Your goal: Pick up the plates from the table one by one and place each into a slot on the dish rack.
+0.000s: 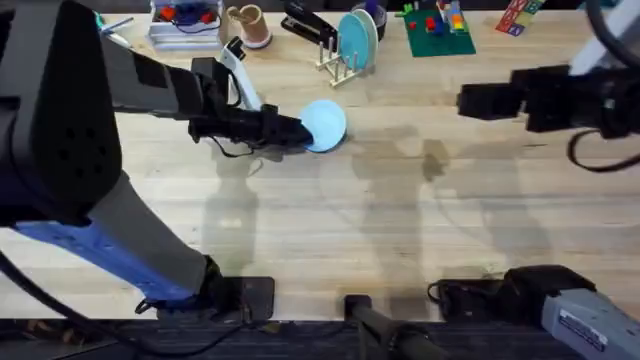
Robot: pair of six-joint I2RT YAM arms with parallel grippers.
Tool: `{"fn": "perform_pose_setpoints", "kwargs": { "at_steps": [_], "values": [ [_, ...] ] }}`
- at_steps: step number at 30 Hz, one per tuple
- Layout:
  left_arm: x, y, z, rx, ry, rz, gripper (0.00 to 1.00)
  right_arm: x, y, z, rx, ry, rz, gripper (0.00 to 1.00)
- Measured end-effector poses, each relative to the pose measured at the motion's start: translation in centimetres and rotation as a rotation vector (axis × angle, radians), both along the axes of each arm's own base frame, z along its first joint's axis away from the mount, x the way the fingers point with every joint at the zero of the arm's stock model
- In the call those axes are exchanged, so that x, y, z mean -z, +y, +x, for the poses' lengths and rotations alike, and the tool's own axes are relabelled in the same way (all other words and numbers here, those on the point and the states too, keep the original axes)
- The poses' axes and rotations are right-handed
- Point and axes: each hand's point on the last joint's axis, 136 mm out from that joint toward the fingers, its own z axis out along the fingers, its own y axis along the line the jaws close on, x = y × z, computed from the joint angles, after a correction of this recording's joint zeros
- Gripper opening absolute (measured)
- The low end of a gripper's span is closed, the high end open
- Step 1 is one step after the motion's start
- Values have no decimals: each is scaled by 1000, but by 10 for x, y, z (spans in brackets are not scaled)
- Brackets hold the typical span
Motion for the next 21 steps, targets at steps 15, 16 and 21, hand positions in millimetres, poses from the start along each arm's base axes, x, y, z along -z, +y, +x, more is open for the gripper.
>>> {"fn": "perform_pose_setpoints", "kwargs": {
  "at_steps": [15,16,21],
  "values": [
    [0,0,0,0,0,0,41,36,79,50,-206,84,210,995],
    [0,0,0,0,0,0,41,38,83,53,-214,87,224,995],
    [0,0,0,0,0,0,41,47,105,71,-254,89,308,995]
  ]
}}
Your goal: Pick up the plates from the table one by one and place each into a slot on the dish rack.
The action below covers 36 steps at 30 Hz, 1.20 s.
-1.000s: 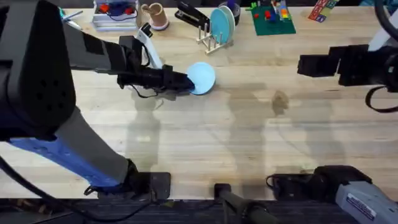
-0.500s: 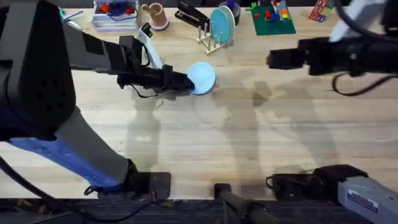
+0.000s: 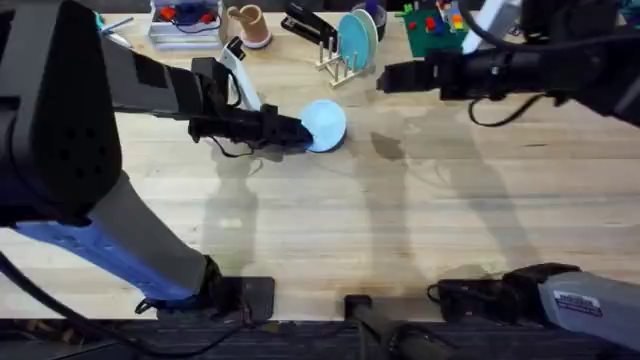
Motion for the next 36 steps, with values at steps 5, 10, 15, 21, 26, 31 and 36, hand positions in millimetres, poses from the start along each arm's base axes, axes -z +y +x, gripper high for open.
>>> {"fn": "perform_pose_setpoints", "kwargs": {
  "at_steps": [5,10,15,21,26,31,36],
  "values": [
    [0,0,0,0,0,0,40,16,17,16,-20,27,65,995],
    [0,0,0,0,0,0,41,31,31,27,-27,48,103,995],
    [0,0,0,0,0,0,41,48,48,32,-41,80,126,993],
    [0,0,0,0,0,0,41,69,73,33,-68,115,151,988],
    [0,0,0,0,0,0,41,85,84,33,-69,154,164,966],
    [0,0,0,0,0,0,41,98,91,30,-68,191,168,952],
    [0,0,0,0,0,0,41,97,101,29,-83,180,180,938]
  ]
}}
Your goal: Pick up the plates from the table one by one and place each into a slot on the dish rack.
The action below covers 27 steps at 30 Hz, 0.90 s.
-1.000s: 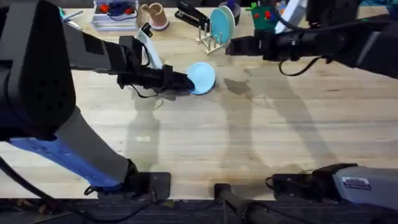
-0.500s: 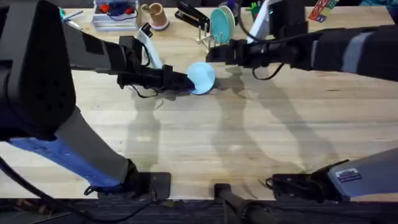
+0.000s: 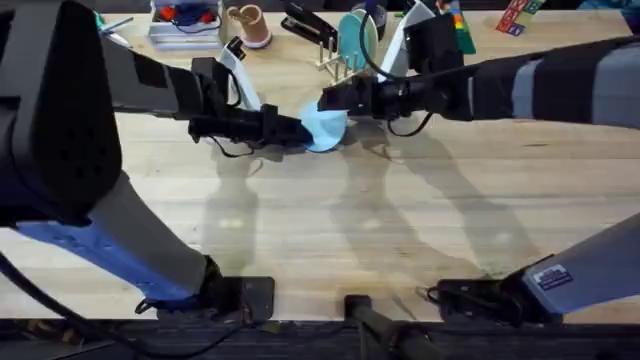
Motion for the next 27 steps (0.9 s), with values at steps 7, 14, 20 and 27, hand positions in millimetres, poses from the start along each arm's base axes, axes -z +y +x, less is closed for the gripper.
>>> {"fn": "perform_pose_setpoints", "kwargs": {
  "at_steps": [7,14,20,27],
  "values": [
    [0,0,0,0,0,0,41,8,8,2,6,18,14,860],
    [0,0,0,1,-2,0,41,14,11,-1,5,42,13,722],
    [0,0,0,1,-2,0,41,15,16,-6,-3,56,14,583],
    [0,0,0,1,-2,0,41,16,15,-7,2,71,13,374]
  ]
}}
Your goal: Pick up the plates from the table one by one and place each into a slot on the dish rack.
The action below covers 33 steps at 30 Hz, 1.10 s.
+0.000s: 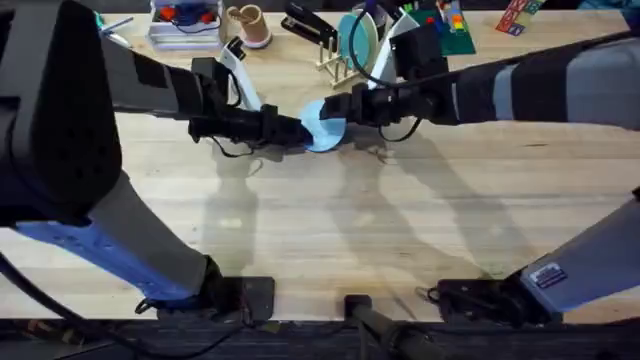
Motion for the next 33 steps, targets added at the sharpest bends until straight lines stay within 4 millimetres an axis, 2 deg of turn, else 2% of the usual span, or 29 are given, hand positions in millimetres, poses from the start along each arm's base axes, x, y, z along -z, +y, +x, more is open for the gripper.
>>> {"fn": "perform_pose_setpoints", "kwargs": {
  "at_steps": [2,3,7,21,26,28,33],
  "values": [
    [0,0,0,0,0,0,41,0,0,0,2,3,1,176],
    [0,0,0,0,0,0,41,0,0,0,2,4,2,122],
    [0,0,0,-1,0,-2,41,-2,1,0,-3,5,14,46],
    [-1,1,0,-5,9,-5,39,-5,2,0,-11,5,29,29],
    [-4,3,-2,-8,10,25,39,-15,-2,-1,-6,-3,21,29],
    [-12,4,-2,-13,-11,46,39,-23,-8,-2,1,-9,14,29],
    [-61,9,0,-31,-155,94,39,-56,-24,-6,12,-62,-3,29]
  ]
}}
